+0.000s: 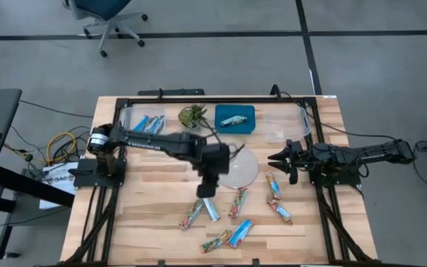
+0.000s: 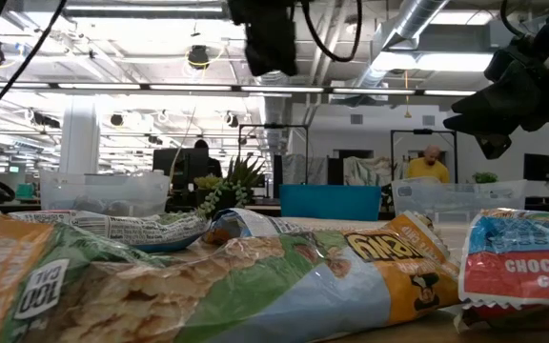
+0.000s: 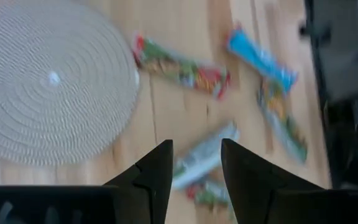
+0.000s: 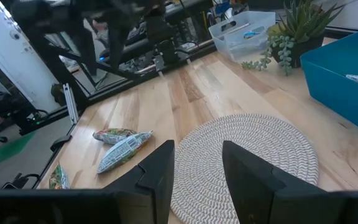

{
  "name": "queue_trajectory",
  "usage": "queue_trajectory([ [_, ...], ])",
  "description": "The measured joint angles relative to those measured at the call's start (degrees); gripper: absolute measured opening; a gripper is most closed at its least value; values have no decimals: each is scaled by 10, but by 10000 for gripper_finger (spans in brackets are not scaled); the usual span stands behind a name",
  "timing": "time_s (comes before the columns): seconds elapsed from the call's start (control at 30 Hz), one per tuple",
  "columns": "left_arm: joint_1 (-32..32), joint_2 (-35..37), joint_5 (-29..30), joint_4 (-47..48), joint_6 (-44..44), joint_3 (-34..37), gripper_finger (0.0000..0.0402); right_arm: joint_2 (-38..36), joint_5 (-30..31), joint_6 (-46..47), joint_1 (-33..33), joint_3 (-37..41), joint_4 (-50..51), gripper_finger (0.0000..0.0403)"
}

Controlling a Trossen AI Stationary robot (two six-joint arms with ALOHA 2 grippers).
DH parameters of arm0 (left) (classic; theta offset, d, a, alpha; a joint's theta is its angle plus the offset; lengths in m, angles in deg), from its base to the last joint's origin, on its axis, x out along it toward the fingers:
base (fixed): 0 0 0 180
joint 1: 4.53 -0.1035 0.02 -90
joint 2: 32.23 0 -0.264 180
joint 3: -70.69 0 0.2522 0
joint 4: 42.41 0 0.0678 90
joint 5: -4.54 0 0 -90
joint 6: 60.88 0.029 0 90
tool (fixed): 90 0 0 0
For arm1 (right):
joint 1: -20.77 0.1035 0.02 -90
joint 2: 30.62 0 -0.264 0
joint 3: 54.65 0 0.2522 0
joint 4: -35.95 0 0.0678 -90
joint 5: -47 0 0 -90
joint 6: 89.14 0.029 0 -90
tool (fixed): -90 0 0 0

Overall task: Pick and place Granola Bars by type
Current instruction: Put the yellow granola bar into the blue bin

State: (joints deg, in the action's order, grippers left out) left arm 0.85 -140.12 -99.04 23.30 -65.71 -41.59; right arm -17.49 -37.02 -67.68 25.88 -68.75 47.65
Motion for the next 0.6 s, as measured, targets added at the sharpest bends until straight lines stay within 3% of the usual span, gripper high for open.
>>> queue_trajectory([
  [0.27,75,0,39,74,109,5,127,0,0,0,0,0,0,127],
  [0.6,138,0,99,39,187,53,134,0,0,0,0,0,0,127],
])
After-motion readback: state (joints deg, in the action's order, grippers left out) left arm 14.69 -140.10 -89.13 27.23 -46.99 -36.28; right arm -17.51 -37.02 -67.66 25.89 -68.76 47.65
